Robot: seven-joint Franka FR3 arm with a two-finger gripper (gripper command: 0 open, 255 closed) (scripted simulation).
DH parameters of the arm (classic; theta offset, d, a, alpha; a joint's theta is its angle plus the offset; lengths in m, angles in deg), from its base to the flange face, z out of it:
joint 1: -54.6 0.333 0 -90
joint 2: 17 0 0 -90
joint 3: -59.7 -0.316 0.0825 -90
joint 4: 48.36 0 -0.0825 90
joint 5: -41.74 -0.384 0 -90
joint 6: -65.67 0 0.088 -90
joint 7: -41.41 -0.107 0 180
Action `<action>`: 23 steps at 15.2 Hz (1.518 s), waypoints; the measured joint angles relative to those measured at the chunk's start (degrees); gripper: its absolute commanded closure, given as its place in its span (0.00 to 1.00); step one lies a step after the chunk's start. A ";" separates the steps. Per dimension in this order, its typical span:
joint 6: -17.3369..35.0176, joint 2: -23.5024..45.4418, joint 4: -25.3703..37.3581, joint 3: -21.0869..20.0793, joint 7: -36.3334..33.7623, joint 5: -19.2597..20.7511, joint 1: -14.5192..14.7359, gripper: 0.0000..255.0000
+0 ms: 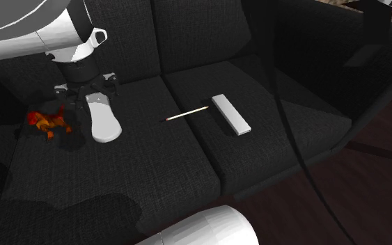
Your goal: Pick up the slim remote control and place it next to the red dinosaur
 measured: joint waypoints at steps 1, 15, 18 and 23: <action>0.65 0.10 -0.55 -0.06 -0.03 -0.03 0.03 1.00; 12.75 4.87 -7.91 -0.61 0.17 -0.18 0.01 1.00; 15.49 6.14 -9.38 -0.76 0.16 -0.21 0.01 1.00; 18.53 7.86 -10.69 -0.94 0.09 -0.17 0.00 1.00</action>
